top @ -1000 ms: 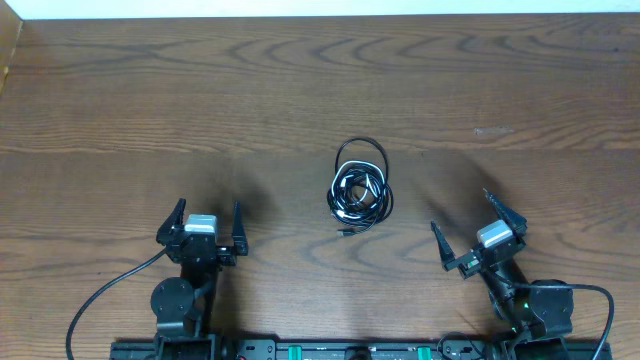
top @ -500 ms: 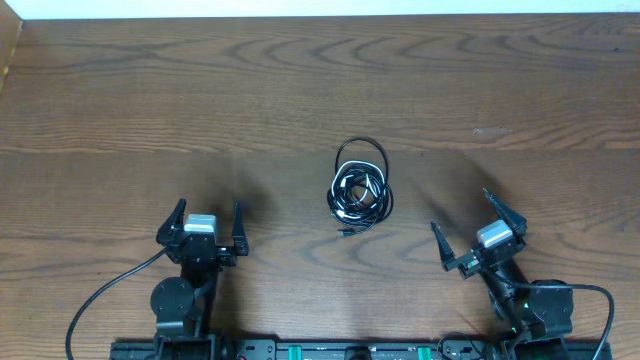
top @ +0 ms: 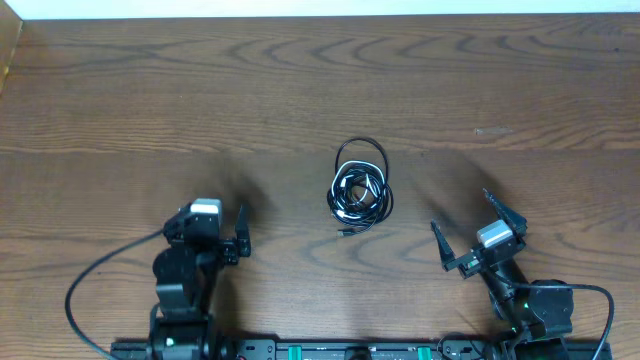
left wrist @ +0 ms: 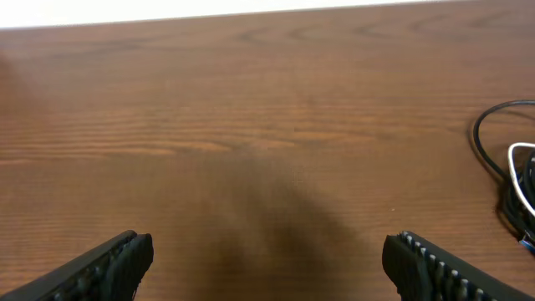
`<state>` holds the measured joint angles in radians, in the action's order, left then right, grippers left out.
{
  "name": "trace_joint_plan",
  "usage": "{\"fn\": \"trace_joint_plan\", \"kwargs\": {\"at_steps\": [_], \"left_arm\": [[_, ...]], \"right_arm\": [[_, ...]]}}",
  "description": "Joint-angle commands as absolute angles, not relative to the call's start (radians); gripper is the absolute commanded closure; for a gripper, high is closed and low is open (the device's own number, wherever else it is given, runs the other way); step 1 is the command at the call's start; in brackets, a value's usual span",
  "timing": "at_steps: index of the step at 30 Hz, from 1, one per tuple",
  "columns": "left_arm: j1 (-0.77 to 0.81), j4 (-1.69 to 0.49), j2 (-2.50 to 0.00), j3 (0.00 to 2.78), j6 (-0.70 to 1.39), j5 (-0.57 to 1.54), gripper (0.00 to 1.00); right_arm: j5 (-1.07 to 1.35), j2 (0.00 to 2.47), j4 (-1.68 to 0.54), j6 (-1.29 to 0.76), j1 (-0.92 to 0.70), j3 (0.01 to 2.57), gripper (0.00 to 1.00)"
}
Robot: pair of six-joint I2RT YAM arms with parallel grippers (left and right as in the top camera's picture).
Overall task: Untangle cables
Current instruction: 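Raise the left gripper and move it forward toward the cable bundle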
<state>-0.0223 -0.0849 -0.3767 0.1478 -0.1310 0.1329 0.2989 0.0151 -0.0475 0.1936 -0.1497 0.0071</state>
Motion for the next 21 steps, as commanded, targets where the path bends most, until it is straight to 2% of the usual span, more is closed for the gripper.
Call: {"fn": "trace_joint_plan", "kwargs": {"at_steps": [1,10,21], "left_arm": [[-0.021,-0.075,-0.506,0.224,-0.126,0.145,0.07],[-0.021,-0.075,-0.811,0.345,-0.126,0.145,0.07],[-0.021,-0.158,-0.878,0.408,-0.126,0.145,0.07]], "right_arm": [[0.295,0.013,-0.053,0.207,-0.147,0.006,0.01],[0.295,0.013,-0.052,0.207,-0.147,0.006,0.01],[0.295,0.013,-0.052,0.207,-0.147,0.006,0.01]]}}
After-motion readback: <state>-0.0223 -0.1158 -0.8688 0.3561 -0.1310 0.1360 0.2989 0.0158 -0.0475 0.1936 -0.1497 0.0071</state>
